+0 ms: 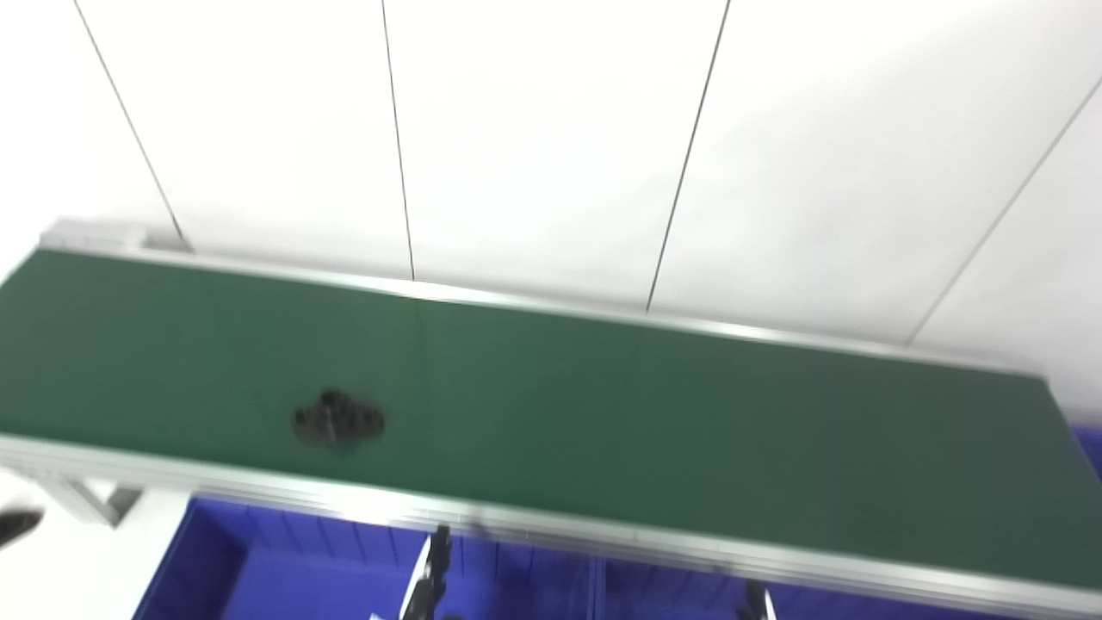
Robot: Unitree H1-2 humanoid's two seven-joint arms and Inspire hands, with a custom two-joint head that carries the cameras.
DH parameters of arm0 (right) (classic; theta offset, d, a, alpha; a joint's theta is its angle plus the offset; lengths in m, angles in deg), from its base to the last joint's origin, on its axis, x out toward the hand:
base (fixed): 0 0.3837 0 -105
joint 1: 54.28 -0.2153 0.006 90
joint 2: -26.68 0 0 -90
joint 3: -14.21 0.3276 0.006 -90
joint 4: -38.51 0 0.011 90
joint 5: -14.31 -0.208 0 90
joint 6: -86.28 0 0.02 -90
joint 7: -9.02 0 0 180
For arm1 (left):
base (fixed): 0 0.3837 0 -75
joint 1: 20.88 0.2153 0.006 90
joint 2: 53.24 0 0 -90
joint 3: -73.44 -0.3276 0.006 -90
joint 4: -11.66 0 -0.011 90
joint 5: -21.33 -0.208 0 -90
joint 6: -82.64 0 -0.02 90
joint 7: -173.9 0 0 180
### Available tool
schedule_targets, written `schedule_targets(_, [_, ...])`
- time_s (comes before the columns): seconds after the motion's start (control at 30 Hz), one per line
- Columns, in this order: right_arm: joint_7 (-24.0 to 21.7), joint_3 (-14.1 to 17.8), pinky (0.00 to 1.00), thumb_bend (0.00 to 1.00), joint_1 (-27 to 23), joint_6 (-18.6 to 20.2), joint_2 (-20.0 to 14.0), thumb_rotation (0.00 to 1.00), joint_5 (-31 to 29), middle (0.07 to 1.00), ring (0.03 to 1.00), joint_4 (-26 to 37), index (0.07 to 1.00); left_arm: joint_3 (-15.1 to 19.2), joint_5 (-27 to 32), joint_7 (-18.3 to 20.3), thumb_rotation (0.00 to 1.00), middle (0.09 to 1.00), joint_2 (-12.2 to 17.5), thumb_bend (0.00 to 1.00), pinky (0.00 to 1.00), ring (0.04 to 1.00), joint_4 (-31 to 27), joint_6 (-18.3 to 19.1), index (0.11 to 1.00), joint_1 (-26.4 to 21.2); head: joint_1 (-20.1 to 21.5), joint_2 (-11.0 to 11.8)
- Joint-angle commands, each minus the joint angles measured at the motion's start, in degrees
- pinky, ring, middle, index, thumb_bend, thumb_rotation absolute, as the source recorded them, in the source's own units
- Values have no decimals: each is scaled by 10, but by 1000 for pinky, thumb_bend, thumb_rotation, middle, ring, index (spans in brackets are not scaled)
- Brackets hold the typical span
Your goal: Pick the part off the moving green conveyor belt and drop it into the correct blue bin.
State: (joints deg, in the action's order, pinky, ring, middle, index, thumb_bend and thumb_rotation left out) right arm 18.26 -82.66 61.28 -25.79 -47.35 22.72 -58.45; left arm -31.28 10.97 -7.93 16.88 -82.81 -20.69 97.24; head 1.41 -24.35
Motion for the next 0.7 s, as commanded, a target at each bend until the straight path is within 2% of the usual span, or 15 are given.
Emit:
schedule_targets(0.0, [-4,4,983,820,-5,-33,-3,1000,-1,1000,999,-1,1000,-12,-6,-6,983,1000,-15,848,1000,1000,7,-27,1000,-8,-4,2])
schedule_targets(0.13, [-5,9,989,803,-10,-40,-7,1000,-1,1000,1000,-8,1000,-15,-21,-12,999,1000,-19,826,1000,1000,15,-26,1000,-13,-19,-1])
schedule_targets(0.33, [-17,14,992,751,-10,-44,-18,1000,-18,1000,1000,-1,1000,-24,-44,-24,1000,1000,-28,816,1000,999,18,-25,1000,-14,-48,-15])
schedule_targets(0.47, [-12,19,1000,704,-6,-47,-23,1000,-9,1000,1000,16,1000,-33,-57,-30,1000,1000,-33,791,973,989,16,-27,1000,-14,-61,-26])
schedule_targets(0.53, [-4,24,1000,643,-1,-44,-22,958,13,1000,1000,37,1000,-35,-56,-28,1000,1000,-34,779,947,986,11,-20,1000,-14,-61,-33])
schedule_targets(0.57, [1,28,985,648,0,-42,-21,857,25,999,989,47,997,-36,-57,-28,1000,1000,-34,776,923,983,9,-17,1000,-13,-61,-33])
schedule_targets(0.6, [5,31,981,651,3,-32,-18,837,39,999,986,67,996,-36,-57,-28,1000,1000,-34,775,919,982,7,-15,1000,-13,-60,-40])
schedule_targets(0.67, [10,35,932,684,4,-20,-17,694,70,980,959,102,977,-38,-58,-26,1000,1000,-34,778,902,982,2,-11,1000,-13,-60,-47])
